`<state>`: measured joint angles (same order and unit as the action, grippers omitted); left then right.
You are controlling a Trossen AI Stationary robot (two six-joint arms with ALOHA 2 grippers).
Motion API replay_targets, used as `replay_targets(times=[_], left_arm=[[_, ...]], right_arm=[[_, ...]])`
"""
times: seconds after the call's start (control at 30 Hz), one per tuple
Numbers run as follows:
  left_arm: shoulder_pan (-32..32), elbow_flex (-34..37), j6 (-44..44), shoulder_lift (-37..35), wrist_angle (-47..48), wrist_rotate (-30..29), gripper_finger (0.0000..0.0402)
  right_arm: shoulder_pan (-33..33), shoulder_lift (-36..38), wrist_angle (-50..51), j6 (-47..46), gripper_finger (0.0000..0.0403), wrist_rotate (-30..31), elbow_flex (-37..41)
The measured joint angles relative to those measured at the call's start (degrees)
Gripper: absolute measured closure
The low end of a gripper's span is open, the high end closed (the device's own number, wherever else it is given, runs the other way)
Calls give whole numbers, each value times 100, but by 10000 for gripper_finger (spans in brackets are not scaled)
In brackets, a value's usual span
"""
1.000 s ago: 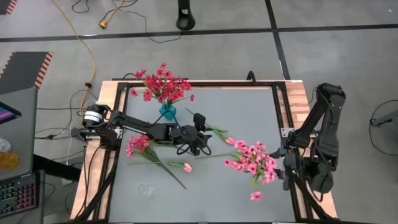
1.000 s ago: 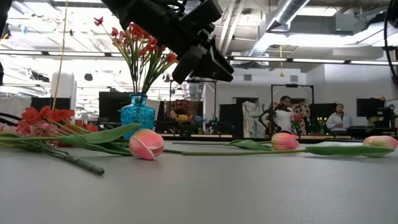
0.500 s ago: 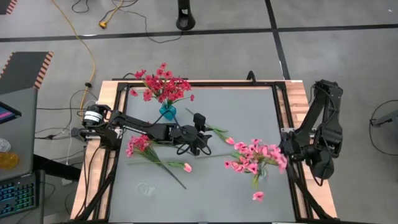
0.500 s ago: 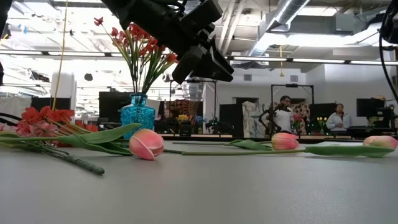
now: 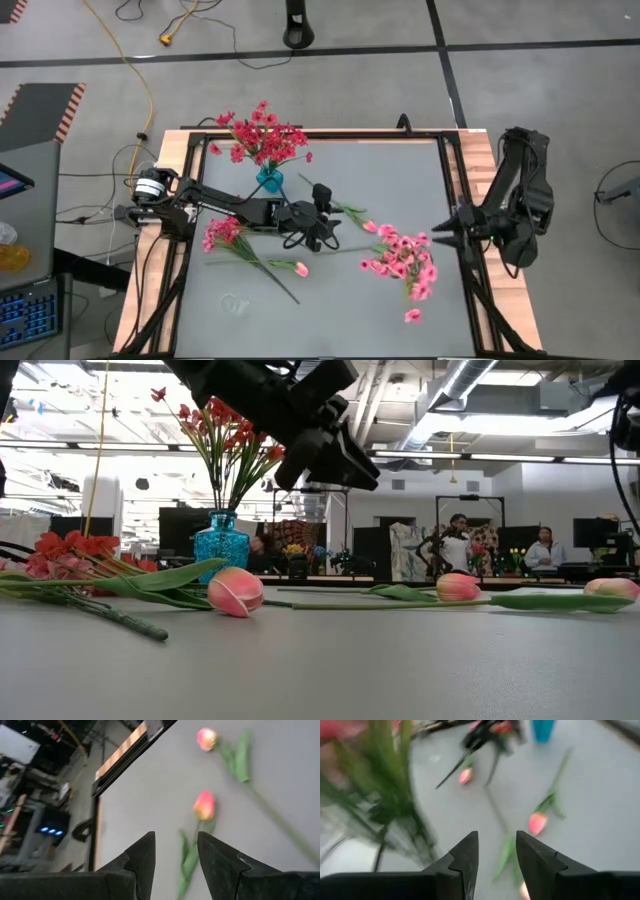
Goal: Sort flowers into vase by color
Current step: Put the top pink tulip into the left transparent vase
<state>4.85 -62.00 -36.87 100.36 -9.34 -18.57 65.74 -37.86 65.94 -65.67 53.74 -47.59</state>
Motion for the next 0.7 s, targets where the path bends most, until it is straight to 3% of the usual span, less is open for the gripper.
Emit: replay_targets(times=[0.27,0.47,0.7], left_arm=[[-258,0,754,0,-61,518,267],[-598,-3,1333,-1,-107,1233,267],[-652,-364,1354,-1,-45,1291,267]], right_arm=[[-743,1,135,18,255,555,0],[-1368,1,135,17,255,635,0],[-1923,1,135,24,255,637,0]])
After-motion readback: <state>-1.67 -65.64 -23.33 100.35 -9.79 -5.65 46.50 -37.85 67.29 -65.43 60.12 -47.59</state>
